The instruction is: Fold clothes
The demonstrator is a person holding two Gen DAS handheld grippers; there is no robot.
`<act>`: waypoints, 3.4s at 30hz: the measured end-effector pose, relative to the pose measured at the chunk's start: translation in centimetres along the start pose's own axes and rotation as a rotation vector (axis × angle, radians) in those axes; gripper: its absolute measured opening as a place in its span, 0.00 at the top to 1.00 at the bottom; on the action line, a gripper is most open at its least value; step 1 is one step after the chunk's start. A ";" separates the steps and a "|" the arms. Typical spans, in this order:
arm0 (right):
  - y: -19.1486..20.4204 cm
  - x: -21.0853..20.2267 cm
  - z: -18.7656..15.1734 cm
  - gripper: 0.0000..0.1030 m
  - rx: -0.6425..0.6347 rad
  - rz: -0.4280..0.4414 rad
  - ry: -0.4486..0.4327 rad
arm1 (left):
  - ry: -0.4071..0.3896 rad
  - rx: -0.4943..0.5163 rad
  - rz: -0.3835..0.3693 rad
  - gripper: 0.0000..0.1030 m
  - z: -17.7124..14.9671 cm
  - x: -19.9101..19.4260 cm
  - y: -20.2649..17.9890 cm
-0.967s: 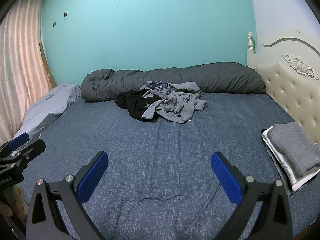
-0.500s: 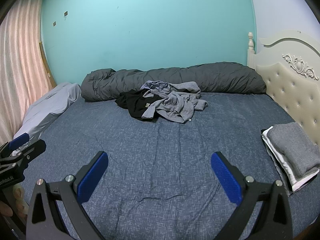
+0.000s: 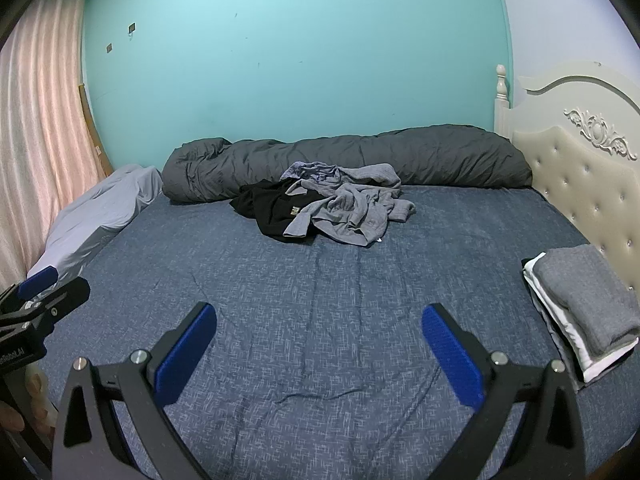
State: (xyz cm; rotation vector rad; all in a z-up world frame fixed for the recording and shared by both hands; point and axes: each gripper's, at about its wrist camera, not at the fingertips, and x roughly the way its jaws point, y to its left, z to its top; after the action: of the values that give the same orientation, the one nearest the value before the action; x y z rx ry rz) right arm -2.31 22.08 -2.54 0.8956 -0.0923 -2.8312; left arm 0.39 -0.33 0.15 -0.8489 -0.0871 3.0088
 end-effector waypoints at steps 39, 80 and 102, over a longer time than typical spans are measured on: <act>-0.2 0.5 0.3 0.00 0.002 -0.006 0.017 | 0.004 -0.001 0.007 0.00 -0.6 0.7 0.4; -12.0 44.1 4.0 0.11 0.112 -0.059 0.316 | 0.161 -0.155 0.086 0.00 -3.9 35.2 7.8; -15.2 59.4 5.1 0.92 0.159 -0.016 0.326 | 0.217 -0.172 0.054 0.00 -7.0 41.3 9.2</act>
State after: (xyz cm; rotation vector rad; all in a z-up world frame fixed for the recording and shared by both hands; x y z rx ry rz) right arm -55.24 26.39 -33.61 1.3836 -0.2705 -2.6779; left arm -31.13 -8.01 -27.92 -1.2053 -0.3288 2.9681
